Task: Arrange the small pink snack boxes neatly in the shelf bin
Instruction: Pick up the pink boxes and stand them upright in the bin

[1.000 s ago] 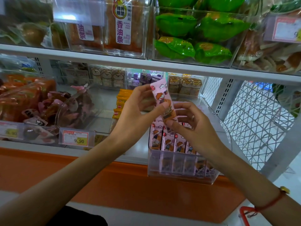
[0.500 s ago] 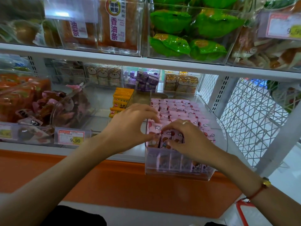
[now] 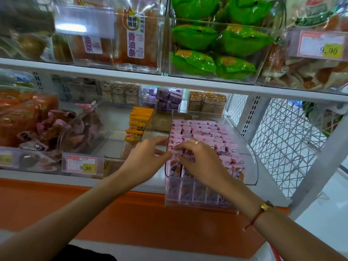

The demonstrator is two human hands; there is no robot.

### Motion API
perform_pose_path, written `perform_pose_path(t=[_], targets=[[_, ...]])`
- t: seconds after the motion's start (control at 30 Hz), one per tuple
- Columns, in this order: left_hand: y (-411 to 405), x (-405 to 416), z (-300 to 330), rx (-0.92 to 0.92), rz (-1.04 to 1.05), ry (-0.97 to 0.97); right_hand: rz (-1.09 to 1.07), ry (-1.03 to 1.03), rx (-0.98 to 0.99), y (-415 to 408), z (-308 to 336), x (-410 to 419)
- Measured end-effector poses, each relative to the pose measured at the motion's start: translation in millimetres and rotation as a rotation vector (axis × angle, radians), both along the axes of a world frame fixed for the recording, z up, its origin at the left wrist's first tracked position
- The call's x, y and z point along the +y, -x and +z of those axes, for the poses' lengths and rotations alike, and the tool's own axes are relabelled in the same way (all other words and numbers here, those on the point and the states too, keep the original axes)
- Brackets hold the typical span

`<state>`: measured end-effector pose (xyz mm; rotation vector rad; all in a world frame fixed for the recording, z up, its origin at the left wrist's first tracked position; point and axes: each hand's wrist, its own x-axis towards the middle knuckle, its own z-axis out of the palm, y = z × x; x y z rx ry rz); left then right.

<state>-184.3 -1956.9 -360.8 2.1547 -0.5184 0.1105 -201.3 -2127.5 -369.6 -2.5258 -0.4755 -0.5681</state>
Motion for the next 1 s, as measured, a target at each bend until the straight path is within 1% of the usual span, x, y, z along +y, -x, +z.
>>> perform_pose_path(t=[0.1, 0.2, 0.3, 0.47, 0.53, 0.6, 0.67, 0.7, 0.77, 0.83, 0.9, 1.0], targets=[[0.1, 1.7, 5.6, -0.003, -0.015, -0.007, -0.009, -0.023, 0.0, -0.8, 0.4, 5.1], [-1.1, 2.8, 6.3, -0.018, 0.005, -0.028, -0.005, 0.068, 0.016, -0.4, 0.5, 8.5], [-1.5, 3.1, 3.5, -0.025, 0.013, -0.019, 0.001, 0.122, 0.086, -0.4, 4.2, 6.5], [-1.3, 5.5, -1.8, -0.013, 0.054, 0.026, 0.106, 0.217, 0.172, 1.5, 7.5, -4.3], [-3.6, 4.4, -5.3, -0.025, 0.086, 0.061, 0.101, 0.124, 0.114, -2.6, 13.8, -11.5], [-7.5, 2.3, -8.2, -0.044, 0.101, 0.104, 0.01, 0.006, 0.003, -21.3, 23.1, -20.0], [-11.7, 0.7, -10.4, -0.022, 0.093, 0.155, -0.096, -0.014, -0.013, -52.2, 33.0, -27.9], [-13.4, 0.3, -11.5, -0.006, 0.08, 0.175, -0.141, 0.021, 0.017, -69.9, 36.3, -31.8], [-16.3, 0.0, -13.6, 0.019, 0.062, 0.205, -0.206, 0.169, 0.083, -104.6, 36.9, -38.3], [-18.4, 1.0, -14.3, 0.046, 0.052, 0.236, -0.224, 0.301, 0.105, -132.4, 29.9, -39.4], [-20.8, 2.4, -15.4, 0.058, 0.045, 0.265, -0.221, 0.341, 0.134, -151.5, 20.8, -36.1], [-22.3, 3.5, -17.1, 0.067, 0.037, 0.297, -0.217, 0.314, 0.157, -170.3, 15.7, -30.4]])
